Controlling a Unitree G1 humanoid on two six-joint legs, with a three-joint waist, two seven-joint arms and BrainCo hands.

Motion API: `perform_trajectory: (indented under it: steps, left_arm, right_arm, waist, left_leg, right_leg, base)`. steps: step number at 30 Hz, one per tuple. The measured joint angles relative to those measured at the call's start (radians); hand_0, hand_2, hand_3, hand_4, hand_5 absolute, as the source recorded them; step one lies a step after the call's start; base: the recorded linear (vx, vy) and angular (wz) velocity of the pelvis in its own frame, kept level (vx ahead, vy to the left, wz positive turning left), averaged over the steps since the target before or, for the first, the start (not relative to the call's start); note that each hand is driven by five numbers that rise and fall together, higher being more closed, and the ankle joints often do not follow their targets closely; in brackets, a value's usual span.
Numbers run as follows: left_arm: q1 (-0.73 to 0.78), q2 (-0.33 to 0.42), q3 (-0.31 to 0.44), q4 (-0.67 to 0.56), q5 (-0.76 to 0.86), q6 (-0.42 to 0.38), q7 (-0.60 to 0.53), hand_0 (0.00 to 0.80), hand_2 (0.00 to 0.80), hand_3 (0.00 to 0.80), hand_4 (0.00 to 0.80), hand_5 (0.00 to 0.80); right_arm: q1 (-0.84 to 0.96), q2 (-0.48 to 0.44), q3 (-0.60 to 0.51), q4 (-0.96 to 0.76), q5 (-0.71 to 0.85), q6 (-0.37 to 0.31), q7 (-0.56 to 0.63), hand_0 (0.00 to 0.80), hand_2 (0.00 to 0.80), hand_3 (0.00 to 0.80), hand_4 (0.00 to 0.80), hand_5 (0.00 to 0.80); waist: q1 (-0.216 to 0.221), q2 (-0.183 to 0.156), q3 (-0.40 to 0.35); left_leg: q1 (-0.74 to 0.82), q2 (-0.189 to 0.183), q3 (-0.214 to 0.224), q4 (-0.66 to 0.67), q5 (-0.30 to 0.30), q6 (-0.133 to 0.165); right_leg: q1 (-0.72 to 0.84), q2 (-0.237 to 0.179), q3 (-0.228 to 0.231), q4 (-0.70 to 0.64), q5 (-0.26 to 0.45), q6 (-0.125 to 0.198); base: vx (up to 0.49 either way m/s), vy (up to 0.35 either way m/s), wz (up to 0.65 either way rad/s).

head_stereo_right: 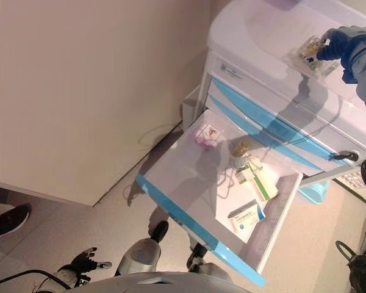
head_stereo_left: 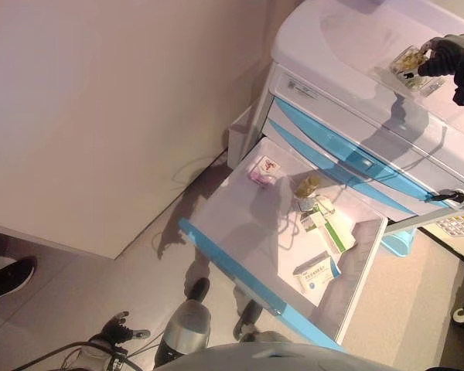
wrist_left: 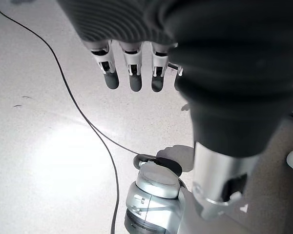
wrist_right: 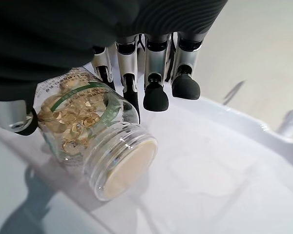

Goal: Open the drawer and pick up the medicine

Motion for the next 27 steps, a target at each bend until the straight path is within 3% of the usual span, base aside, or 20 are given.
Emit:
perform_trajectory:
  steps: [9, 10, 11, 12, 20, 27]
  left_arm:
    - [-0.032, 0.001, -0.001, -0.047, 0.0, -0.002, -0.001, 0.0, 0.0, 0.0, 0.0, 0.0]
    - [-0.032, 0.001, -0.001, -0.049, 0.0, -0.003, -0.002, 0.0, 0.0, 0.0, 0.0, 0.0]
    - [-0.032, 0.001, -0.001, -0.05, 0.0, -0.002, -0.002, 0.0, 0.0, 0.0, 0.0, 0.0]
    - [-0.032, 0.001, -0.001, -0.05, 0.0, -0.002, -0.002, 0.0, 0.0, 0.0, 0.0, 0.0]
    - [-0.029, 0.002, -0.002, -0.065, 0.0, -0.002, -0.006, 0.0, 0.0, 0.0, 0.0, 0.0]
    - [-0.027, 0.001, -0.003, -0.058, 0.0, -0.013, -0.006, 0.0, 0.0, 0.0, 0.0, 0.0]
  right_arm:
    - [0.044, 0.018, -0.113, 0.017, -0.048, -0.013, -0.007, 0.8, 0.8, 0.8, 0.8, 0.8]
    - [0.049, 0.019, -0.121, 0.019, -0.048, -0.012, -0.01, 0.703, 0.703, 0.703, 0.703, 0.703]
    - [0.052, 0.02, -0.126, 0.019, -0.048, -0.012, -0.011, 0.176, 0.176, 0.176, 0.176, 0.176]
    - [0.057, 0.021, -0.135, 0.019, -0.048, -0.012, -0.014, 0.0, 0.0, 0.0, 0.0, 0.0]
    - [0.101, 0.024, -0.178, 0.025, 0.001, -0.003, -0.101, 0.0, 0.0, 0.0, 0.0, 0.0]
    - [0.162, 0.037, -0.313, -0.016, 0.158, -0.033, -0.377, 0.0, 0.0, 0.0, 0.0, 0.0]
  waist:
    - [-0.001, 0.021, 0.018]
    - [-0.001, 0.021, 0.019]
    - [-0.001, 0.021, 0.019]
    - [-0.001, 0.021, 0.019]
    - [-0.014, 0.024, 0.02]
    - [-0.035, 0.042, 0.032]
  left_leg:
    - [0.009, -0.003, 0.0, -0.002, -0.004, -0.005]
    - [0.007, -0.003, 0.001, -0.002, -0.004, -0.005]
    - [0.007, -0.003, 0.001, -0.002, -0.003, -0.005]
    - [0.007, -0.003, 0.001, -0.002, -0.003, -0.005]
    - [0.007, -0.004, 0.014, -0.004, -0.002, -0.003]
    - [0.014, -0.003, 0.031, -0.005, 0.003, 0.005]
  right_leg:
    - [0.011, -0.003, -0.001, 0.0, -0.004, 0.006]
    - [0.01, -0.003, -0.001, 0.0, -0.004, 0.006]
    - [0.008, -0.004, 0.0, 0.0, -0.004, 0.006]
    - [0.008, -0.004, 0.0, 0.0, -0.004, 0.006]
    - [0.003, -0.006, 0.004, 0.0, -0.003, 0.006]
    - [0.003, -0.005, 0.021, 0.0, 0.001, 0.001]
  base:
    - [-0.012, -0.007, 0.0]
    - [-0.037, -0.015, -0.02]
    - [-0.034, -0.011, -0.02]
    - [-0.032, -0.006, -0.01]
    - [-0.006, 0.007, -0.03]
    - [-0.023, 0.012, -0.07]
